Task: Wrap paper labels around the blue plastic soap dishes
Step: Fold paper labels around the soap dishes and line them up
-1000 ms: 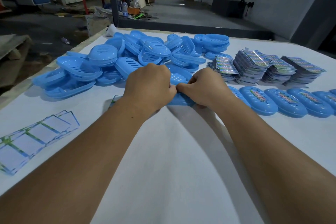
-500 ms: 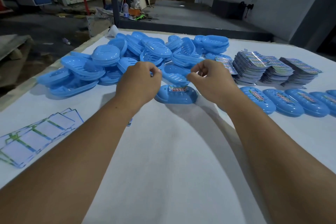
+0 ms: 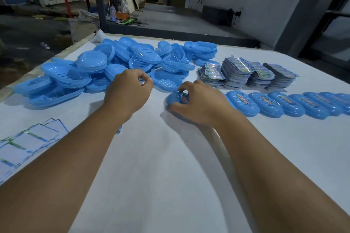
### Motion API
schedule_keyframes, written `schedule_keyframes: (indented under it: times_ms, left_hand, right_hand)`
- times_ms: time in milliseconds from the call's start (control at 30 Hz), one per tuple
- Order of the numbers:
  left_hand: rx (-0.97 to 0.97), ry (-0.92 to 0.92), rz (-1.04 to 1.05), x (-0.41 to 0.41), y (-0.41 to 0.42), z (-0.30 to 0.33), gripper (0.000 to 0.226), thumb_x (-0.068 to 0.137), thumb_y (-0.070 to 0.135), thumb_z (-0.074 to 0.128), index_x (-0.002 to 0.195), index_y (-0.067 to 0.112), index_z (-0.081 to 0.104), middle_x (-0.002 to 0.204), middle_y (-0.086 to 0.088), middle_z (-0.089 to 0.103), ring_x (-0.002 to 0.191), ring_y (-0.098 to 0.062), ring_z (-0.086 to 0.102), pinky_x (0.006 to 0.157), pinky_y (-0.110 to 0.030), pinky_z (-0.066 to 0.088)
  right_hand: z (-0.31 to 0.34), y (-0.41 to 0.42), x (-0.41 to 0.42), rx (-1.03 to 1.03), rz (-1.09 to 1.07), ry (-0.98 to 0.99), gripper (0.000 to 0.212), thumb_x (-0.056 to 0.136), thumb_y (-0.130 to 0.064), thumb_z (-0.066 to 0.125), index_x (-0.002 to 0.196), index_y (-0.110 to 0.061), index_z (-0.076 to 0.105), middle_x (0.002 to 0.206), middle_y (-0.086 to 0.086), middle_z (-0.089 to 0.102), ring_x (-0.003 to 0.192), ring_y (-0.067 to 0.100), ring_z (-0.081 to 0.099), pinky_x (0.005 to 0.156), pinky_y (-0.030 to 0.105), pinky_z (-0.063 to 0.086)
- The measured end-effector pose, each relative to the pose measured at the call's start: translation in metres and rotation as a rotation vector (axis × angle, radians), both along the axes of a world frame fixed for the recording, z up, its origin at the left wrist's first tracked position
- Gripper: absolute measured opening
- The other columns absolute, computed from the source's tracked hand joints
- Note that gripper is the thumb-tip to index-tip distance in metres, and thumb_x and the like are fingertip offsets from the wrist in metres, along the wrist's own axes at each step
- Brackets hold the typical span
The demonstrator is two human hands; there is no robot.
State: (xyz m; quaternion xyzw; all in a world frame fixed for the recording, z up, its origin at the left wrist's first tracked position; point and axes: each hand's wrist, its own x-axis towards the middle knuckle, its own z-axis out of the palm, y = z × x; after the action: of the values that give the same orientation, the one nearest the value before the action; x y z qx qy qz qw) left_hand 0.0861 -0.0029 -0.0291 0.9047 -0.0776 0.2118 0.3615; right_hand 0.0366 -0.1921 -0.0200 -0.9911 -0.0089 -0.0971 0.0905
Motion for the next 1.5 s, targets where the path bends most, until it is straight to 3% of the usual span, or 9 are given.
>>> schedule_keyframes:
  times_ms: [233, 667, 867, 1000, 1167, 1367, 1433, 1500]
  left_hand:
    - [0.000, -0.001, -0.013, -0.003, 0.000, 0.001, 0.015, 0.093, 0.038, 0.059, 0.091, 0.026, 0.068, 0.073, 0.004, 0.063, 0.079, -0.027, 0.062, 0.076, -0.038, 0.053]
    - [0.019, 0.023, -0.031, -0.001, 0.004, -0.002, 0.021, 0.092, 0.041, 0.061, 0.083, 0.024, 0.068, 0.072, 0.005, 0.063, 0.075, -0.021, 0.061, 0.072, -0.035, 0.052]
    - [0.044, 0.062, -0.020, -0.001, 0.004, -0.001, 0.019, 0.093, 0.043, 0.060, 0.085, 0.026, 0.067, 0.071, 0.005, 0.063, 0.073, -0.018, 0.061, 0.073, -0.035, 0.053]
    - [0.080, 0.090, -0.009, 0.001, 0.006, -0.001, 0.015, 0.092, 0.043, 0.058, 0.085, 0.031, 0.064, 0.072, 0.010, 0.062, 0.075, -0.017, 0.060, 0.072, -0.033, 0.050]
    - [0.094, 0.059, -0.031, 0.000, 0.008, -0.003, 0.007, 0.090, 0.034, 0.060, 0.088, 0.031, 0.066, 0.065, 0.010, 0.062, 0.072, -0.017, 0.061, 0.068, -0.033, 0.049]
    - [0.132, -0.031, -0.095, 0.001, 0.007, -0.003, 0.021, 0.088, 0.020, 0.063, 0.107, 0.028, 0.068, 0.098, 0.009, 0.062, 0.084, -0.013, 0.055, 0.073, -0.028, 0.040]
    - [0.145, -0.044, -0.119, 0.001, 0.006, -0.002, 0.027, 0.087, 0.018, 0.066, 0.113, 0.027, 0.067, 0.111, 0.006, 0.059, 0.091, -0.012, 0.054, 0.078, -0.026, 0.041]
    - [0.161, -0.067, -0.177, -0.001, 0.006, -0.001, 0.041, 0.083, 0.017, 0.070, 0.122, 0.027, 0.063, 0.125, 0.004, 0.055, 0.109, -0.015, 0.053, 0.090, -0.029, 0.044]
  right_hand:
    - [0.000, -0.011, -0.003, -0.106, -0.204, -0.054, 0.068, 0.080, -0.068, 0.050, 0.123, -0.018, 0.062, 0.132, 0.010, 0.054, 0.120, 0.036, 0.045, 0.100, 0.041, 0.039]
    - [0.000, -0.028, 0.001, 0.038, -0.383, -0.058, 0.050, 0.083, -0.040, 0.057, 0.130, -0.022, 0.055, 0.133, 0.009, 0.049, 0.125, 0.037, 0.038, 0.099, 0.045, 0.033]
    - [0.000, -0.025, 0.005, 0.089, -0.292, -0.083, 0.049, 0.087, -0.037, 0.058, 0.135, -0.030, 0.055, 0.137, 0.004, 0.051, 0.126, 0.035, 0.039, 0.101, 0.045, 0.034]
    - [-0.002, -0.010, 0.013, 0.135, -0.053, -0.175, 0.045, 0.091, -0.029, 0.059, 0.137, -0.028, 0.057, 0.140, 0.001, 0.054, 0.128, 0.030, 0.044, 0.104, 0.040, 0.037]
    - [-0.005, 0.017, 0.034, 0.019, 0.089, -0.166, 0.040, 0.095, -0.034, 0.058, 0.133, -0.023, 0.063, 0.133, 0.001, 0.060, 0.118, 0.031, 0.049, 0.096, 0.040, 0.044]
    - [-0.008, 0.014, 0.032, 0.039, 0.112, -0.173, 0.016, 0.091, -0.025, 0.055, 0.099, -0.022, 0.068, 0.104, 0.002, 0.069, 0.099, 0.031, 0.059, 0.081, 0.043, 0.053]
    - [-0.012, 0.010, 0.029, 0.116, 0.109, -0.164, 0.009, 0.089, -0.023, 0.060, 0.097, -0.025, 0.065, 0.097, -0.003, 0.070, 0.091, 0.026, 0.062, 0.077, 0.039, 0.053]
    - [-0.014, 0.006, 0.029, 0.310, 0.127, -0.179, 0.007, 0.093, -0.021, 0.060, 0.095, -0.027, 0.064, 0.090, -0.011, 0.069, 0.080, 0.015, 0.062, 0.073, 0.032, 0.051]
